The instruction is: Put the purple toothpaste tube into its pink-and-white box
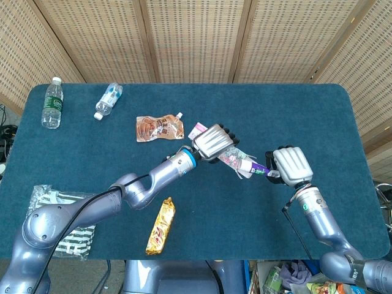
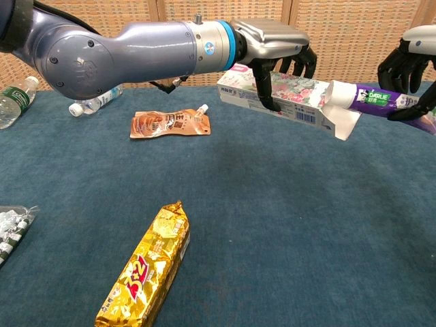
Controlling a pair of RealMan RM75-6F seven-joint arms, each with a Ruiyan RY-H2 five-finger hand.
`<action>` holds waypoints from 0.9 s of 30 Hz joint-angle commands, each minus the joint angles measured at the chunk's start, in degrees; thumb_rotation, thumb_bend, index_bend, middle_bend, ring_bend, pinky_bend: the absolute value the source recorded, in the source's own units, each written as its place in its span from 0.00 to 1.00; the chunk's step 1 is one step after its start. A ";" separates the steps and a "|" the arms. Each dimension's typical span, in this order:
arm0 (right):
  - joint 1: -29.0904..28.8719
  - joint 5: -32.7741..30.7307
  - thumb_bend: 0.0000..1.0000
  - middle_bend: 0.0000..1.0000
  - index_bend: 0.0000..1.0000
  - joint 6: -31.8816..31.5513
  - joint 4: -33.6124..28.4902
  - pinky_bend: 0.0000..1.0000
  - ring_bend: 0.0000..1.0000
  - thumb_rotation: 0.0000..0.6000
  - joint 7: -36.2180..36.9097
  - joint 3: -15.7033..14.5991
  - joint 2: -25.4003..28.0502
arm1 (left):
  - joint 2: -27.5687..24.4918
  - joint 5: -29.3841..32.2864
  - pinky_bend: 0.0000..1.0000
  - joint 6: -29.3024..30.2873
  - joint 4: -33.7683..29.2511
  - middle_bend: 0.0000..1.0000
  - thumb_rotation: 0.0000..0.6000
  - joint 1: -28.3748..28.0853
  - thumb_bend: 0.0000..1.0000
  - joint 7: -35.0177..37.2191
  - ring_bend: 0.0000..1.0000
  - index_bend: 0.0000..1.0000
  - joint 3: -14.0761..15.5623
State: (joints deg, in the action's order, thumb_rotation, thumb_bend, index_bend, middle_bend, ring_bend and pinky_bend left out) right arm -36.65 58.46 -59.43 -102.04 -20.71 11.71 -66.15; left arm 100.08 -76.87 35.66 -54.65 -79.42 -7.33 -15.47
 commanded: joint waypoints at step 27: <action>-4.29 -13.38 0.58 0.68 0.63 -2.23 -2.69 0.48 0.51 1.00 -15.80 -1.35 0.04 | 0.14 4.05 0.40 -0.88 -0.61 0.45 1.00 -1.03 0.28 -3.30 0.39 0.48 -0.12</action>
State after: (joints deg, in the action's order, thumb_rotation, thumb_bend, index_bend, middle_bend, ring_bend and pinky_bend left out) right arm -40.04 46.68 -60.79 -103.86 -34.57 10.58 -65.94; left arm 100.17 -72.88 34.82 -55.29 -80.42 -10.58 -15.59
